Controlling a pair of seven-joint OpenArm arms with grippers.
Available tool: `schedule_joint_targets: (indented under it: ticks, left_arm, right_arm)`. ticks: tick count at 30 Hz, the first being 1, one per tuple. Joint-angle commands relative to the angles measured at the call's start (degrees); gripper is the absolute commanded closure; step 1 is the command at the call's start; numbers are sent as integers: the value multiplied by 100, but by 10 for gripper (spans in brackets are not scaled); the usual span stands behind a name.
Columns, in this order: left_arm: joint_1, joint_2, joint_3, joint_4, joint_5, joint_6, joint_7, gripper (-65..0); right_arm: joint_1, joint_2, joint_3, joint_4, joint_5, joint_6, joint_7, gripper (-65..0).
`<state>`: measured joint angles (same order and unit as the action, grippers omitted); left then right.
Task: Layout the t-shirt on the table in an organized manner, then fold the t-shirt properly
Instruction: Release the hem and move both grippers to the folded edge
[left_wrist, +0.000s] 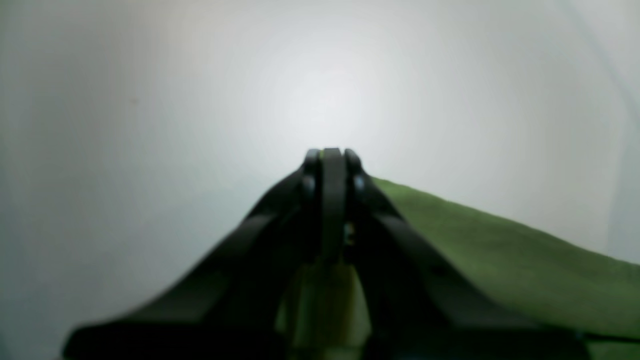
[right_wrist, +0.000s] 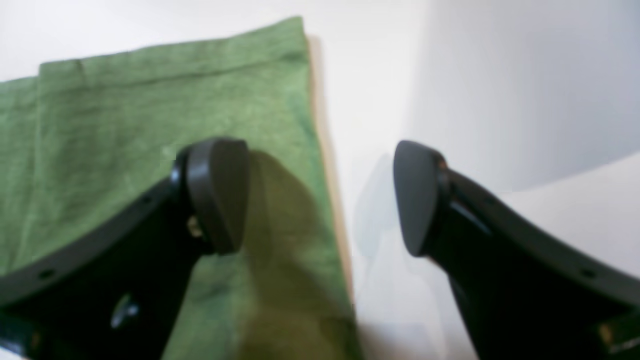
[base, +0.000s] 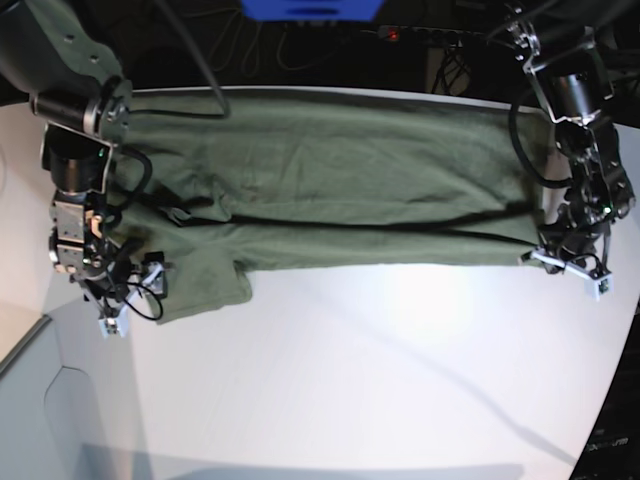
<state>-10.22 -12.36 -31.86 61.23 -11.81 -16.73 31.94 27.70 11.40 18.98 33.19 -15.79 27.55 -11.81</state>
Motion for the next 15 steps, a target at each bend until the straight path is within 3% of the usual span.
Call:
schedule_joint_targets:
  ticks: [1, 4, 9, 10, 15]
  left_arm:
    - [-125, -78, -28, 97, -36, -10, -131, -1]
    - [-125, -78, -28, 97, -36, -10, -131, -1]
    - [-143, -87, -28, 105, -36, -10, -131, -1]
    - [-143, -87, -28, 105, -36, -10, -131, -1]
    - [-169, -105, -28, 105, -36, -10, -131, -1]
  right_arm:
    - [109, 34, -4, 44, 36, -8, -1, -446]
    - [100, 25, -4, 35, 36, 1, -1, -352]
    - [100, -72, -13, 35, 28, 1, -1, -24]
    - [109, -72, -13, 35, 28, 1, -19, 0]
    - [126, -80, -4, 61, 28, 1, -45, 0]
